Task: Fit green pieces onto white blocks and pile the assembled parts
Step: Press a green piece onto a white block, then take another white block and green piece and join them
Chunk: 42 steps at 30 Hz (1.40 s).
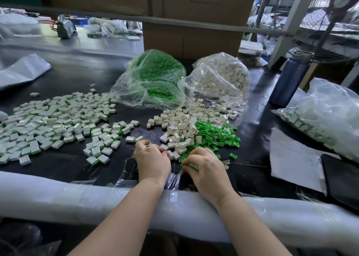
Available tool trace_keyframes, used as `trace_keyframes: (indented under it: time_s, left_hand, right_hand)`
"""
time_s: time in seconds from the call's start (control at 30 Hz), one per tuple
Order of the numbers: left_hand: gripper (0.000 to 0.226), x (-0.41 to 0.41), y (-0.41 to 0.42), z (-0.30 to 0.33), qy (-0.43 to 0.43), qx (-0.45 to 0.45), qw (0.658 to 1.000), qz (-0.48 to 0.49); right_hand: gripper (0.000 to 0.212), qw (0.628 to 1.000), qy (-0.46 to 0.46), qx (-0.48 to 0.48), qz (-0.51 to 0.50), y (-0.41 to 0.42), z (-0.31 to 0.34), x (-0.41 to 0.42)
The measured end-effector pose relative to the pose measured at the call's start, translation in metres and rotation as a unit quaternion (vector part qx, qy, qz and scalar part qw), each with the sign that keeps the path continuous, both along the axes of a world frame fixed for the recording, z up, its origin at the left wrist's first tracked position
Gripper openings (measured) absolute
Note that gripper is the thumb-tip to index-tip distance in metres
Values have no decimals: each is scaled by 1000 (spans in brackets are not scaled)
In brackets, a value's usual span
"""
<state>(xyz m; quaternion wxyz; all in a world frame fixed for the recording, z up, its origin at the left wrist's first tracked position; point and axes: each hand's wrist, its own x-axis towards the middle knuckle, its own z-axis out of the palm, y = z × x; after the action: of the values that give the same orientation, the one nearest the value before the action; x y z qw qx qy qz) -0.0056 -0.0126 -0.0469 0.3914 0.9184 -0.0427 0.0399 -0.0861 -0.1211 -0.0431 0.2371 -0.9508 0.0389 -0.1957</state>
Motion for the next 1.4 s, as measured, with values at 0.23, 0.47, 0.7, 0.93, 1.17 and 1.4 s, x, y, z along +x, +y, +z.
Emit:
trace_keyframes:
  time_s: [0.23,0.47,0.7,0.93,1.17,1.4]
  left_hand:
    - [9,-7,2,7,-79,-57,995,11]
    - [12,-17,-3,12,-94,-149,969,-171]
    - [16,-17,-3,8,-26,-167,957,-234]
    - [12,-15,-2,8,53,-211,939,-265]
    - [13,-15,-4,9,103,-244,922,-283]
    - [6,-15,-2,11,123,-272,913,-278]
  right_hand:
    - [7,990,-29,122,-63,-5,0,0]
    - [21,969,-54,228,-81,-11,-1,0]
    - [25,943,-68,313,-91,-13,0,0]
    - [15,918,-92,381,-69,-19,5,-2]
    - [15,892,-99,438,-42,-18,5,-3]
    - [16,907,-83,409,-61,-19,4,-3]
